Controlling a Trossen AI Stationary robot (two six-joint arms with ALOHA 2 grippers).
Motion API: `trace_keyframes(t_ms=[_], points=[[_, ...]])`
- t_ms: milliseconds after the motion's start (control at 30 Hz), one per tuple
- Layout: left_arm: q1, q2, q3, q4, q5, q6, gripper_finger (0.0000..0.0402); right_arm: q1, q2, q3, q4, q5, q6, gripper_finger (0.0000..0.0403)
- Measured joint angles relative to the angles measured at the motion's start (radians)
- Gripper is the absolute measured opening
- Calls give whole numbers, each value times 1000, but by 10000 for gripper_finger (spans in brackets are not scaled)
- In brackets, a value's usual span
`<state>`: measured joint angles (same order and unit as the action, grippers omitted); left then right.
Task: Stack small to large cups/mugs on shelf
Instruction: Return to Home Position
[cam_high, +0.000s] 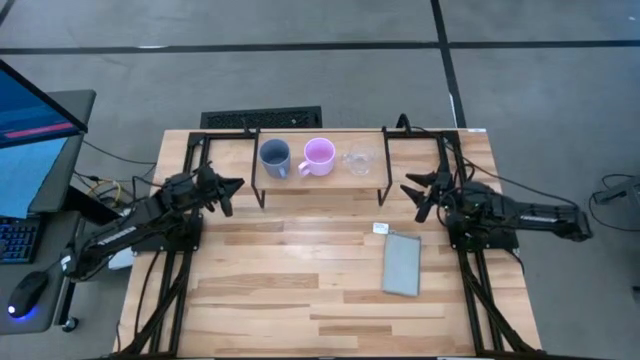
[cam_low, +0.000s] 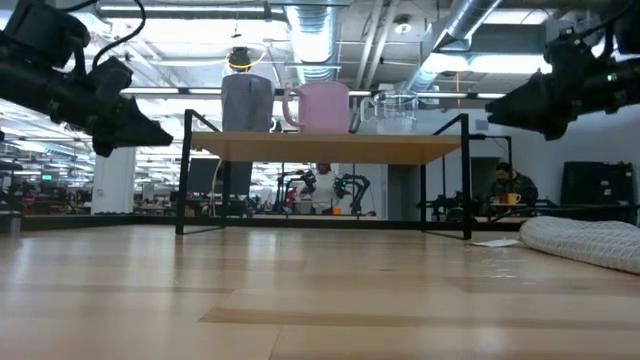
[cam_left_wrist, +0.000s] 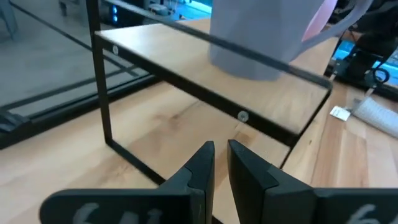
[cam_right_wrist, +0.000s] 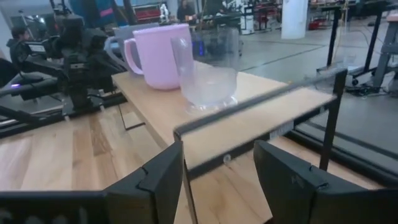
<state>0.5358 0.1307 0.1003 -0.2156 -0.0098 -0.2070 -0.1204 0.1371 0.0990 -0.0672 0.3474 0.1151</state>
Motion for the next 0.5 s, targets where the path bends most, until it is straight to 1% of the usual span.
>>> trace_keyframes(t_ms=[100, 200, 267, 500], points=[[0, 0, -23, 46, -3, -12, 33, 0, -30, -32, 0, 15, 18, 218], [0, -1, -25, 59, -3, 4, 33, 0, -57, -51, 4, 22, 18, 218], [0, -6, -25, 53, -31, 4, 33, 0, -67, -52, 10, 24, 5, 218], [0, 0, -24, 47, -48, 4, 33, -27, -47, -53, 11, 23, -18, 218]])
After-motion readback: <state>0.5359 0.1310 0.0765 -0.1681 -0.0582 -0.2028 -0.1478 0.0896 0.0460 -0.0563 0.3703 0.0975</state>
